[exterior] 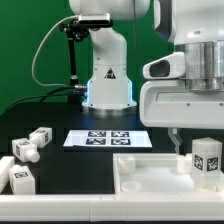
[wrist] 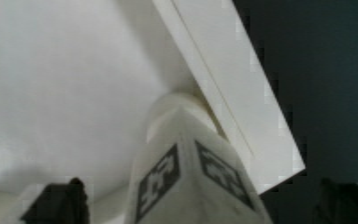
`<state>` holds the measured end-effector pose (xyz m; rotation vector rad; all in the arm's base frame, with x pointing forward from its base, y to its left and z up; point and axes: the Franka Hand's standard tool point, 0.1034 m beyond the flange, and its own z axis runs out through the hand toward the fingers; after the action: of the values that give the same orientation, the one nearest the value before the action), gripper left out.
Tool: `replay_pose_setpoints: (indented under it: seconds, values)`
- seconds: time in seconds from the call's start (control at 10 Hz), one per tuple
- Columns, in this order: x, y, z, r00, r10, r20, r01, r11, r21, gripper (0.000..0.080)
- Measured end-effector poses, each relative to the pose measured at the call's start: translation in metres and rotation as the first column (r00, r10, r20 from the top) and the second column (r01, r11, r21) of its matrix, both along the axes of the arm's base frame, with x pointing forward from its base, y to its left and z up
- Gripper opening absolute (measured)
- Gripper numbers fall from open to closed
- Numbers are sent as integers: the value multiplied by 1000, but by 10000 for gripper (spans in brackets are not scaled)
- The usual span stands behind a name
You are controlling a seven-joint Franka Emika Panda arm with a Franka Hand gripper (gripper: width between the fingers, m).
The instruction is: Assemble one leg
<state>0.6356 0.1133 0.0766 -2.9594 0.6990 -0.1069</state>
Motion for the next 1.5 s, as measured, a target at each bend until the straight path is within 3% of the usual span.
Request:
replay_pose_setpoints:
  seconds: [0.3, 0.5, 0.6, 0.7, 0.8, 0.9, 1.2, 1.4, 1.5]
  values:
    - [6, -2, 2, 913, 406, 31, -403, 912, -75, 649]
    - [5, -3, 1, 928, 371, 29, -368, 927, -68, 649]
    - [5, -2, 1, 935, 353, 29, -351, 934, -64, 543]
    - [5, -2, 1, 956, 294, 28, -292, 955, -56, 373]
    - [4, -2, 0, 971, 237, 25, -236, 971, -49, 373]
    - [5, -2, 0, 990, 138, 23, -137, 990, -41, 285]
    - [5, -3, 0, 985, -174, 8, 174, 985, -16, 285]
    - [4, -5, 0, 880, -473, -45, 474, 881, 13, 285]
    - [5, -7, -2, 774, -629, -74, 633, 773, 48, 285]
